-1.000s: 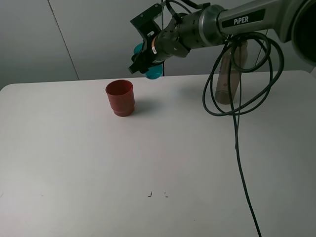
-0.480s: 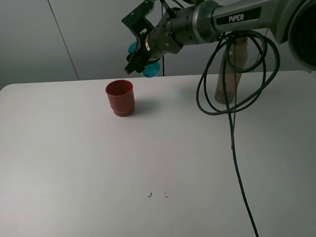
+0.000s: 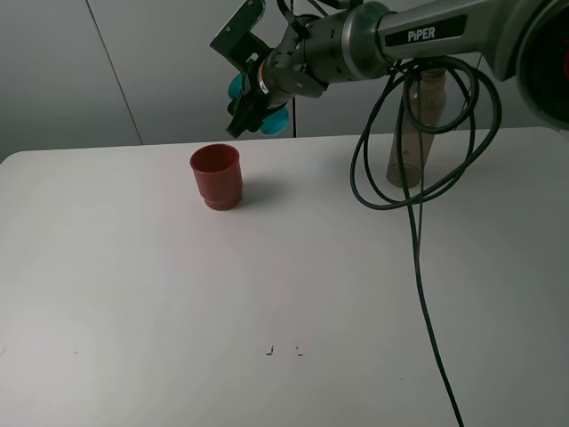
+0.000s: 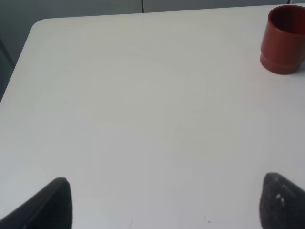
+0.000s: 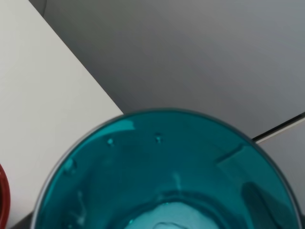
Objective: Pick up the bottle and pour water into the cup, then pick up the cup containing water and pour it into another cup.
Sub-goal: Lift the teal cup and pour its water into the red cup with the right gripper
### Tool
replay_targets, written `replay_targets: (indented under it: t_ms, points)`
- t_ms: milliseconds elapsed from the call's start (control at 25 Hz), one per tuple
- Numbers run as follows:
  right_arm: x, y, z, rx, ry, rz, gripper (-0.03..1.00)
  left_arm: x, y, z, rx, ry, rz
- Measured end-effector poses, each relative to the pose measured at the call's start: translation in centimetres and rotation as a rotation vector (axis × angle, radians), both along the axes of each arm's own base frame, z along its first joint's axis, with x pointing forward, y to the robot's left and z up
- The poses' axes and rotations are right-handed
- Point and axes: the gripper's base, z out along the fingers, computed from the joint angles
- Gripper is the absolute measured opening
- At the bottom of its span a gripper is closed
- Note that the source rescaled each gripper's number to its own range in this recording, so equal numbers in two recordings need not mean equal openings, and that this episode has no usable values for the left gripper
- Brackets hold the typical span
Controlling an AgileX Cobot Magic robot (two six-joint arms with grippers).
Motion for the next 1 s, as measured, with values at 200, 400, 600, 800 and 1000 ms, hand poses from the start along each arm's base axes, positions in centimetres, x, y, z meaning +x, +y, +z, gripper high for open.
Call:
replay_targets:
  t_ms: [200,400,600,800,1000]
  points:
    - [0.04,-0.02,0.04,-0.016,-0.012,0.009,0.09,0.00,0.00,0.00,0.000,0.000,0.000]
    - [-0.08,0.15,0.05,-0.014,-0.013,0.014,0.09,0.00,0.00,0.00,0.000,0.000,0.000]
    - [-0.45,0.73,0.08,-0.010,-0.015,0.030,0.09,0.00,0.00,0.00,0.000,0.000,0.000]
    - [-0.44,0.74,0.10,-0.027,-0.025,0.044,0.09,0.00,0.00,0.00,0.000,0.000,0.000]
    - [-0.58,0.97,0.14,-0.091,-0.059,0.096,0.09,0.00,0.00,0.00,0.000,0.000,0.000]
